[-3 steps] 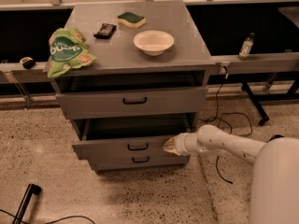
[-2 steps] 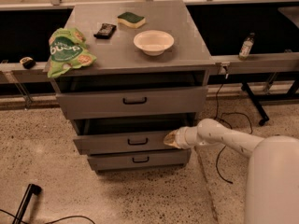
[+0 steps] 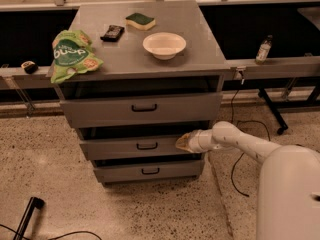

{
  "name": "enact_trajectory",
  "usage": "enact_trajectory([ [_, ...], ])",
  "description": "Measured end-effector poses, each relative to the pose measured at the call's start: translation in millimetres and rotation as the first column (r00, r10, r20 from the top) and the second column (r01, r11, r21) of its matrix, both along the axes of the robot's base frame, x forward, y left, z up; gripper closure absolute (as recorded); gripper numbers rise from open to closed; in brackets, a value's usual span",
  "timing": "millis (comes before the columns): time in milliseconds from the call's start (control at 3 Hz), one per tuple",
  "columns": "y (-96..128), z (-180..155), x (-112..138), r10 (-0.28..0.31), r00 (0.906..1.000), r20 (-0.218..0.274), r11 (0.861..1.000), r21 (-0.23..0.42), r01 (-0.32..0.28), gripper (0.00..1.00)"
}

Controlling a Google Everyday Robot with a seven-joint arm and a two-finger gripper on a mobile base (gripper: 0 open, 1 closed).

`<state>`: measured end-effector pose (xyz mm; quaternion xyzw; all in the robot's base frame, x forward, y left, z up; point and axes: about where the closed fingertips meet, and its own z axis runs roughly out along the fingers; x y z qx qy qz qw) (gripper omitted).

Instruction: Close middle drawer

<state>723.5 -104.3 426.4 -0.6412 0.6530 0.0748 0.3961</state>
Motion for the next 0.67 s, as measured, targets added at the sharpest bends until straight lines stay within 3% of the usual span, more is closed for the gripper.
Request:
enact_trajectory([
  [333, -0.4, 1.7, -19.7, 0.002, 1.0, 0.0, 0.997, 0.078, -0.003, 1.0],
  [667, 14.0, 14.3, -53.7, 0.003, 1.0, -0.004, 0.995, 0.104, -0.003, 1.0],
])
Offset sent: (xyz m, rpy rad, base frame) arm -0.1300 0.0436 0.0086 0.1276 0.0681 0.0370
